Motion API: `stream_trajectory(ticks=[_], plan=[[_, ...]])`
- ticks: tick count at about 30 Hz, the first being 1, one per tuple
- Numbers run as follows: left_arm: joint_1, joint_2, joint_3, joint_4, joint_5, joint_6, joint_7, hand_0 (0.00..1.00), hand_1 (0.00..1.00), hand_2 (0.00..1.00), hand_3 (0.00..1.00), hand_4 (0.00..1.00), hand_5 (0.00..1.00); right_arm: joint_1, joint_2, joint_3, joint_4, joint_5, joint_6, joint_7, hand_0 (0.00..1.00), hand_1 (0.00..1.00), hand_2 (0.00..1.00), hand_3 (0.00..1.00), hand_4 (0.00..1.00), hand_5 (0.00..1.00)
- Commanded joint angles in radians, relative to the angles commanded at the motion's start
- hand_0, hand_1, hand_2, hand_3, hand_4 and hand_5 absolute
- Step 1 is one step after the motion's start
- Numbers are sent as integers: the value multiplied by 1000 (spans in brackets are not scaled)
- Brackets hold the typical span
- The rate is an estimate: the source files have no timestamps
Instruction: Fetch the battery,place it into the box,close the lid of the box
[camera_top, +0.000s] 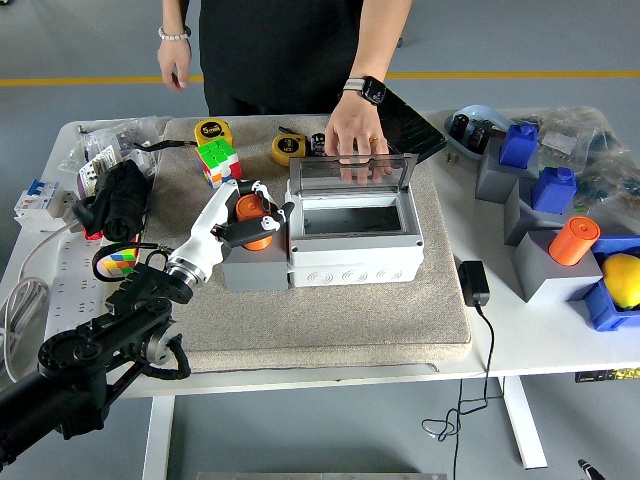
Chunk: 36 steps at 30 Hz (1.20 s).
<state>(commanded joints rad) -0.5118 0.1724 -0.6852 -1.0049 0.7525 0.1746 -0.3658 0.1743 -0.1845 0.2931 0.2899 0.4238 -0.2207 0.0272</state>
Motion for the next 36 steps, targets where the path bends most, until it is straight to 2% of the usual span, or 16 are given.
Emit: stream_trajectory(ticks=[6, 9, 10, 11, 13, 15, 18, 22, 24, 28, 29, 36], plan=[[3, 3, -27, -26, 30, 5, -7, 202, 97, 103, 145, 63, 2, 1, 0, 1, 0, 0, -2, 3, 665, 638, 645, 538, 885, 438], [0, 10, -43, -54, 77, 15, -18, 202, 97, 103, 145, 63, 2, 2, 0, 4, 0, -2, -3, 3, 665, 638, 645, 538, 885, 438], [-1, 12, -48, -62, 83, 15, -17, 202, 97, 103, 145, 63, 2, 2, 0, 5, 0, -2, -3, 3, 665, 638, 645, 538, 885, 438], [-2, 16, -54, -78, 94, 15, -14, 201, 96, 102, 145, 21, 2, 2, -1, 6, 0, -3, -4, 3, 665, 637, 645, 538, 884, 436], [-4, 23, -62, -107, 118, 19, -2, 201, 96, 102, 145, 21, 2, 3, -2, 5, 0, -2, -5, 3, 665, 637, 645, 538, 884, 436], [-9, 34, -63, -156, 169, 41, 27, 201, 96, 102, 145, 21, 2, 4, -4, 2, 0, 0, -5, 3, 665, 637, 645, 538, 884, 436], [-27, 45, -53, -215, 246, 43, 89, 207, 102, 104, 148, 35, 2, 4, -6, -3, -1, 2, -6, 3, 665, 636, 645, 537, 884, 436], [-77, 48, -12, -262, 322, 7, 186, 207, 102, 104, 148, 35, 2, 7, -9, -7, -1, 2, -7, 3, 665, 636, 645, 537, 884, 436], [-117, 40, 23, -261, 349, -20, 249, 210, 108, 105, 149, 37, 2, 7, -10, -8, -1, 3, -9, 3, 663, 637, 645, 537, 884, 434], [-194, 17, 89, -235, 372, -44, 322, 210, 108, 105, 149, 37, 2, 7, -11, -9, -1, 3, -12, 3, 663, 637, 645, 537, 884, 434], [-225, 7, 117, -225, 375, -46, 335, 212, 107, 106, 147, 16, 2, 7, -11, -8, -1, 2, -14, 3, 666, 637, 644, 537, 883, 433], [-340, -62, 195, -160, 443, -56, 384, 213, 107, 106, 145, 3, 2, 1, -12, -12, -1, 10, -17, 3, 667, 637, 643, 537, 883, 433]])
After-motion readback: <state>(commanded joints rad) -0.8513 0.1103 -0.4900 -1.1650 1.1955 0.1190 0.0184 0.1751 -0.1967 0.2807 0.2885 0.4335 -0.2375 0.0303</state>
